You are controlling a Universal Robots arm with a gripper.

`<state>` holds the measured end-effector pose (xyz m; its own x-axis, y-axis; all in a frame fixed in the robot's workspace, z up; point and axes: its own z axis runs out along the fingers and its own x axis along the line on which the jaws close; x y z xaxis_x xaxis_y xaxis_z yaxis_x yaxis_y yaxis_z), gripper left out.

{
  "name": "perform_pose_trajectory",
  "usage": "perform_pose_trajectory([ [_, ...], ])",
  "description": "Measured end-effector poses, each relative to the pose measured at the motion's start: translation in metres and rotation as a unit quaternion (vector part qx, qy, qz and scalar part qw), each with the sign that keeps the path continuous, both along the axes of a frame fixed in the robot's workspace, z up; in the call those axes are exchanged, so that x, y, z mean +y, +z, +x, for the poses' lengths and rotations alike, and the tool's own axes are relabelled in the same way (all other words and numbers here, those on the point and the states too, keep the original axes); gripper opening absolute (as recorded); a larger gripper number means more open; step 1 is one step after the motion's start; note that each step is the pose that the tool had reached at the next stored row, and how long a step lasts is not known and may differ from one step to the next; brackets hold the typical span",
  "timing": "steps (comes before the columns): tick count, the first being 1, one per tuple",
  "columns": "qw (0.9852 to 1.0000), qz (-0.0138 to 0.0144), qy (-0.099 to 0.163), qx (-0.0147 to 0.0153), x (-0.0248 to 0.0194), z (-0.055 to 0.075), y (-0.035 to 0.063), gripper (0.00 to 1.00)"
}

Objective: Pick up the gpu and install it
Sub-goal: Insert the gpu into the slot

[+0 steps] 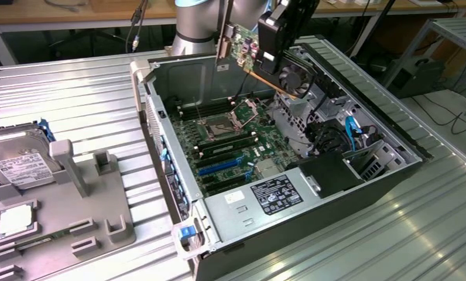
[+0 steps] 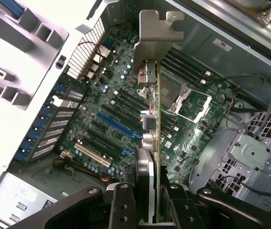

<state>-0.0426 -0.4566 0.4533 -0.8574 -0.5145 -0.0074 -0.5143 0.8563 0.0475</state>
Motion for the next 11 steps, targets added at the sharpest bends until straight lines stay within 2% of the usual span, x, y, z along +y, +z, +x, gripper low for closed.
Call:
perform_pose_trajectory([
  [11,0.9999,0.0009,0.017,0.0,0.0,0.0,0.0,0.28],
])
